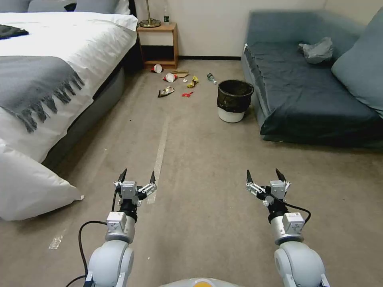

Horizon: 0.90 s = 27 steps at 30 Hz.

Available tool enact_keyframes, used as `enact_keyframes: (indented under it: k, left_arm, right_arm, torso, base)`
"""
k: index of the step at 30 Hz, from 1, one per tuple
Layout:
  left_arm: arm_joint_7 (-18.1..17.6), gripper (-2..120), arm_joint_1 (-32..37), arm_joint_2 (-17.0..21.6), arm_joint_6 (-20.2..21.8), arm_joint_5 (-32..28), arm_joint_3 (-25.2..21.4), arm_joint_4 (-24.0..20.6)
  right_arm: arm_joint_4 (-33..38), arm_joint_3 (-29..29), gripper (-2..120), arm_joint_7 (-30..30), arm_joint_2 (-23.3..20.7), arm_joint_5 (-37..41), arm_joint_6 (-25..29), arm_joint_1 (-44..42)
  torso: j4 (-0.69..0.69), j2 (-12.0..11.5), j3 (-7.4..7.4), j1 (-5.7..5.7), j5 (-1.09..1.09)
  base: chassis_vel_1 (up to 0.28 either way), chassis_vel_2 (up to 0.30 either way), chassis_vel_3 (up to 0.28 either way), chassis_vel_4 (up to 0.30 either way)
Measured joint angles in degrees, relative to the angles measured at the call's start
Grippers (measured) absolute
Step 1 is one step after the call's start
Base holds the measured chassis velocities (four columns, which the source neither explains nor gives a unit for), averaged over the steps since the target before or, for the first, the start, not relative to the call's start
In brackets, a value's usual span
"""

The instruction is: Pick up the trash can from the floor.

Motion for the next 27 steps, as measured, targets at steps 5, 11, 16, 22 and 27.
enact_keyframes:
  k: [5, 11, 16, 22, 27]
  left_arm:
    - [0.00, 100, 0.01, 0.00, 0.00, 0.00, 0.00, 0.00]
    - [0.00, 100, 0.00, 0.00, 0.00, 0.00, 0.00, 0.00]
    - [0.00, 100, 0.02, 0.00, 0.17, -0.22, -0.05, -0.28]
    - [-1.44, 99, 0.75, 0.46, 6.92, -8.21, -2.08, -7.69]
    - [-2.68, 100, 1.35, 0.89, 12.44, -15.06, -3.85, -13.86]
  right_arm:
    - [0.00, 0.00, 100, 0.00, 0.00, 0.00, 0.00, 0.00]
    - [0.00, 0.00, 100, 0.00, 0.00, 0.00, 0.00, 0.00]
    - [0.10, 0.02, 100, -0.01, 0.04, 0.00, -0.19, -0.06]
    - [7.04, 2.18, 100, -3.14, 1.85, -0.83, -6.79, -2.58]
    - [13.82, 4.30, 100, -6.28, 3.66, -1.75, -13.28, -5.03]
  torso:
    - [0.00, 0.00, 0.00, 0.00, 0.00]
    - [0.00, 0.00, 0.00, 0.00, 0.00]
    - [0.00, 0.00, 0.00, 0.00, 0.00]
    - [0.00, 0.00, 0.00, 0.00, 0.00]
    - [0.00, 0.00, 0.00, 0.00, 0.02]
  base:
    - [0.000, 0.000, 0.000, 0.000]
    - [0.000, 0.000, 0.000, 0.000]
    - [0.000, 0.000, 0.000, 0.000]
    - [0.000, 0.000, 0.000, 0.000]
    - [0.000, 0.000, 0.000, 0.000]
